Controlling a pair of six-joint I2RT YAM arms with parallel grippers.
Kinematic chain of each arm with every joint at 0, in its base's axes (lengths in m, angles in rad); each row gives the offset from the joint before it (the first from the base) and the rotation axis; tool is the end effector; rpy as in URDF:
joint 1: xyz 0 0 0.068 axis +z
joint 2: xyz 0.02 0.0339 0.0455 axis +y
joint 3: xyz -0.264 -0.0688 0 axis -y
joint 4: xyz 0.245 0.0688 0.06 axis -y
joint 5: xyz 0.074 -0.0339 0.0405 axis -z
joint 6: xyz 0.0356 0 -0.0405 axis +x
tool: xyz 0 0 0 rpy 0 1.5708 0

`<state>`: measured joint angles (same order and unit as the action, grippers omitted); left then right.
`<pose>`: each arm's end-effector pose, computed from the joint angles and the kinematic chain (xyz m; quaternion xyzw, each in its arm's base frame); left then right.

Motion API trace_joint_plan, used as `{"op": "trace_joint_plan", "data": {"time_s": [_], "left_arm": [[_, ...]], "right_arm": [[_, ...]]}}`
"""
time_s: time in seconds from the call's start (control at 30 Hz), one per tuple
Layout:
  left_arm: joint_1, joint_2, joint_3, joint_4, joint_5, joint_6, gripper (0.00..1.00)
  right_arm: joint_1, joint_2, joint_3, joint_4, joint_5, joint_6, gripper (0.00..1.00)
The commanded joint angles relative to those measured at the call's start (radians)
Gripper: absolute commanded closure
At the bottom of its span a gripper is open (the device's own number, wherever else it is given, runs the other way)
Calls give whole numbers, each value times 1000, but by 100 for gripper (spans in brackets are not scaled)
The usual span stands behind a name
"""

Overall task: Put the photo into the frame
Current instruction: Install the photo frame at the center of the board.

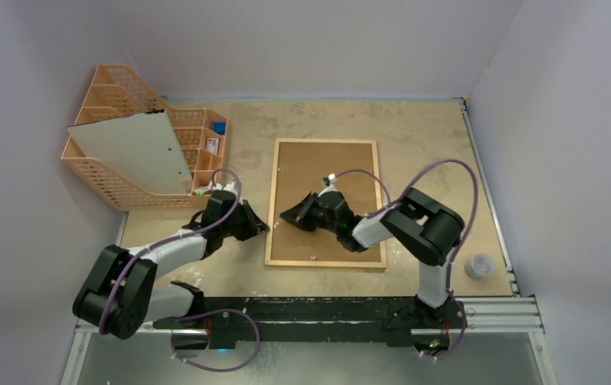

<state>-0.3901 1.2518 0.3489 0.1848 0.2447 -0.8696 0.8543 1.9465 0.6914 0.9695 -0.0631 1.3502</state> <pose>0.1981 -0.0908 0.1376 -0.1656 0.8898 -0.3316 0.2662 0.2315 0.2692 0.1140 0.1780 0.7803 0.5458 0.2480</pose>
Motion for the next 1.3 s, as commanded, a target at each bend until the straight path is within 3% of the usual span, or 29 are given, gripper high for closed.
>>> {"op": "trace_joint_plan", "data": {"time_s": [0.0,0.17,0.27,0.43,0.6,0.77,1.03,1.27], "left_arm": [[-13,-19,124,-253,-50,54,95],[-6,-26,233,-348,-30,106,84],[-7,-56,285,-419,24,171,77],[-82,-98,364,-596,103,342,68],[-196,-145,349,-646,158,365,60],[-291,-124,325,-676,88,290,55],[-428,-99,244,-569,39,114,49],[-520,-94,176,-493,-15,-29,43]], "right_arm": [[-79,-181,-1,-161,66,-124,86],[-166,-313,10,-321,37,-229,82],[-225,-329,142,-476,60,-347,77],[-332,-217,446,-721,153,-537,70],[-446,-59,689,-820,142,-629,65],[-528,127,937,-918,134,-684,63],[-595,371,1236,-1027,141,-818,61],[-608,451,1313,-1052,151,-969,61]]}}
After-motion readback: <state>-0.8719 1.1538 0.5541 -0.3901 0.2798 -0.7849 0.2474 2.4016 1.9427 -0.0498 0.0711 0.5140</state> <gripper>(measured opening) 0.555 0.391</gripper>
